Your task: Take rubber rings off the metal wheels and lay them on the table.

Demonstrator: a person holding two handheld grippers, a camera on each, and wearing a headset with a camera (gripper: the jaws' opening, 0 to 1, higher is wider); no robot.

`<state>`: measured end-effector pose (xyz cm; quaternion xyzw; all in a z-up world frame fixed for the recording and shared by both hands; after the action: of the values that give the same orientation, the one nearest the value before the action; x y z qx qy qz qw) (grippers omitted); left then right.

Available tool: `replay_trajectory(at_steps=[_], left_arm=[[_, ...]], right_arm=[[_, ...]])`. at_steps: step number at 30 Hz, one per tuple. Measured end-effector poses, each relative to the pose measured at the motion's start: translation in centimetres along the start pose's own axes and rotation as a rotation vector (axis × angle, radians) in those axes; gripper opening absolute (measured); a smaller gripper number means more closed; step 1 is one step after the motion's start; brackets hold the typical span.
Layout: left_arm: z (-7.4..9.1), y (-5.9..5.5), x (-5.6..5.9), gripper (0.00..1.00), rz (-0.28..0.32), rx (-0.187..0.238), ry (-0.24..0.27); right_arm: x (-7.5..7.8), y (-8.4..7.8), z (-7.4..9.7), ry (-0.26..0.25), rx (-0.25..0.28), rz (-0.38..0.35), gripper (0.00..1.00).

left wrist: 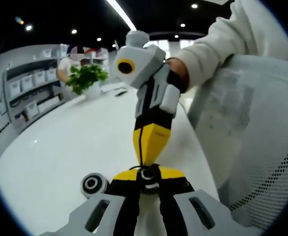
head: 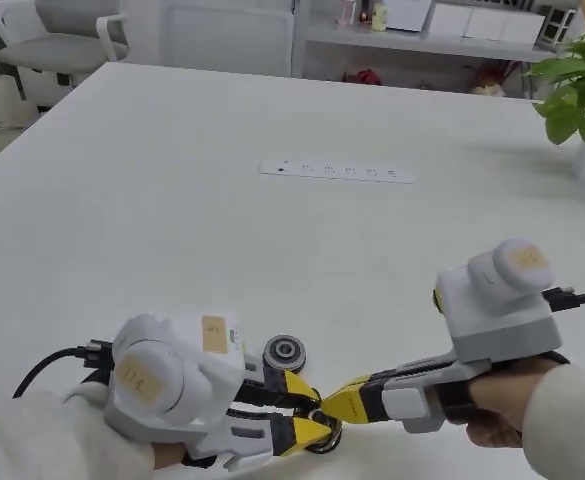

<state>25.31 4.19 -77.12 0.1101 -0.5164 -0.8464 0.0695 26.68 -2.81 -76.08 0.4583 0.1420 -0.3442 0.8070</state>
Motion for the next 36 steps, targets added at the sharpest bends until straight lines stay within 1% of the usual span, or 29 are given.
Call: replay_trajectory(at_steps=[4,6,8,10,12,15,17,19,21,23,25,27,29,33,36], left_arm=[[0.0,0.0,-0.1,0.15,0.029,-0.016,-0.002],[0.1,0.1,0.0,0.15,0.014,-0.029,-0.005],[0.3,0.1,0.0,0.15,0.013,-0.043,-0.006],[0.4,0.2,0.1,0.19,0.033,-0.046,-0.016],[0.7,0.2,0.3,0.25,0.087,-0.061,-0.031],[1.1,0.6,0.3,0.29,0.082,-0.057,-0.037],[1.5,1.0,0.3,0.32,0.104,-0.048,-0.043],[1.8,1.4,0.4,0.35,0.096,-0.037,-0.041],[1.9,1.7,0.6,0.39,0.079,-0.039,-0.043],[2.2,1.8,0.7,0.41,0.062,-0.044,-0.043],[2.5,1.9,0.7,0.42,0.058,-0.042,-0.039],[2.9,2.0,0.5,0.45,0.057,-0.042,-0.026],[3.4,2.1,0.4,0.48,0.042,-0.041,-0.01],[4.3,2.1,0.5,0.54,0.047,-0.037,0.009],[4.8,1.9,0.8,0.58,0.035,-0.049,0.019]], right_arm=[[0.1,0.0,0.1,-0.004,0.0,-0.011,0.0],[0.1,0.0,0.1,-0.008,-0.003,-0.012,0.0],[0.2,-0.1,0.1,-0.013,-0.006,-0.014,0.0],[0.3,-0.1,0.1,-0.015,-0.008,-0.014,0.0],[0.3,0.0,0.2,-0.016,-0.007,-0.008,0.0],[0.3,0.1,0.4,-0.018,-0.008,-0.006,0.0],[0.3,0.1,0.4,-0.017,-0.006,-0.011,0.0],[0.4,0.0,0.4,-0.023,-0.009,-0.012,0.0],[0.4,0.0,0.4,-0.023,-0.009,-0.011,0.0],[0.3,0.1,0.4,-0.022,-0.006,-0.009,0.0],[0.1,0.3,0.6,-0.021,0.001,-0.006,0.0],[0.0,0.5,0.6,-0.017,0.008,-0.005,0.0],[0.0,0.6,0.7,-0.017,0.012,-0.003,0.0],[-0.1,0.8,0.7,-0.015,0.021,-0.003,0.0],[-0.2,1.0,0.8,-0.011,0.027,-0.001,0.0]])
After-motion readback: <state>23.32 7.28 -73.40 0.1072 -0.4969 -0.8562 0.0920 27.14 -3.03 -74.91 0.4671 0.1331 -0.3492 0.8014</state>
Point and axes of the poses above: the centre of the closed fingertips' face, and the gripper's own axes: z roughly backward along the fingers, x roughly to its right, y roughly out of its top, the point moved 5 cm from there along z, roughly backward along the fingers, and after that the axes turned 2 degrees about y, right-handed, at the moved point
